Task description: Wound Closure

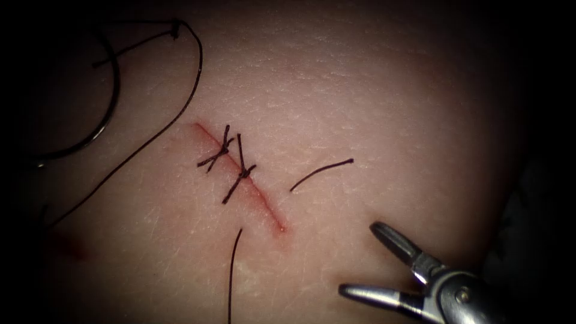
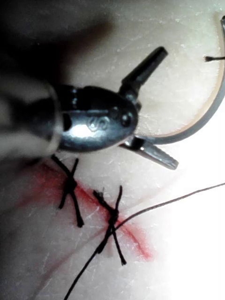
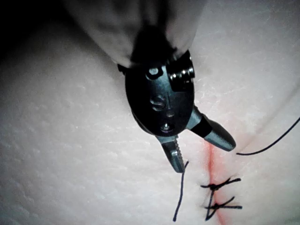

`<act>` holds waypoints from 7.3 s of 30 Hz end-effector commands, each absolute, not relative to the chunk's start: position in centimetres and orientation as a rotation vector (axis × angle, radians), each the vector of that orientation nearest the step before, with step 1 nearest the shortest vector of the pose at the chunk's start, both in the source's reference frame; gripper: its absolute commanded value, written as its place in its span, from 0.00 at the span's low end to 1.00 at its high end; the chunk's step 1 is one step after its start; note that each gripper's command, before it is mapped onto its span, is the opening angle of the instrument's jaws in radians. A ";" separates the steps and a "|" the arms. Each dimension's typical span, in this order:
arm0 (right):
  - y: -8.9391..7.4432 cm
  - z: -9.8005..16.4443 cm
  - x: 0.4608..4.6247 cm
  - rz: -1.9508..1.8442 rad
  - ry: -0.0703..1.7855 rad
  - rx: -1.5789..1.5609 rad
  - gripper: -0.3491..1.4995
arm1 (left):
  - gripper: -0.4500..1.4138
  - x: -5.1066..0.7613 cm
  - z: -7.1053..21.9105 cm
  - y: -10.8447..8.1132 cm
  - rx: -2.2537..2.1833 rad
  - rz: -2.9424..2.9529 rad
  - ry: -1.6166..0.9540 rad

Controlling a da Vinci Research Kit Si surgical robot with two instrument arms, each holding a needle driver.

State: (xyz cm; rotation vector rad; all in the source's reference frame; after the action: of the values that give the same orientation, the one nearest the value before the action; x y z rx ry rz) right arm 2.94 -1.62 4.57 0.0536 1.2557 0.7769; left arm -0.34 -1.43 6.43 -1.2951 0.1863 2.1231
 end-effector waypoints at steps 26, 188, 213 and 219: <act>-1.7 4.5 3.01 0.745 1.213 0.069 0.96 | 0.70 -1.74 5.2 -2.9 -1.476 2.447 0.067; -1.6 5.0 4.84 -0.187 1.409 -0.053 0.00 | 0.00 -2.56 5.8 -2.5 -1.612 3.331 0.769; -1.2 5.3 4.48 -0.069 1.273 -0.094 0.00 | 0.81 -2.63 5.6 -2.8 -1.720 2.998 1.044; -1.0 5.4 4.47 -0.033 1.247 -0.079 0.00 | 0.81 -2.76 5.7 -2.6 -1.695 2.965 1.117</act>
State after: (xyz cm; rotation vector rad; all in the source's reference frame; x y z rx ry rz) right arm 4.38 -0.99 5.31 -0.0810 1.2470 -0.0325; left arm -2.73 -2.52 5.64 -1.6975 1.1155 2.9666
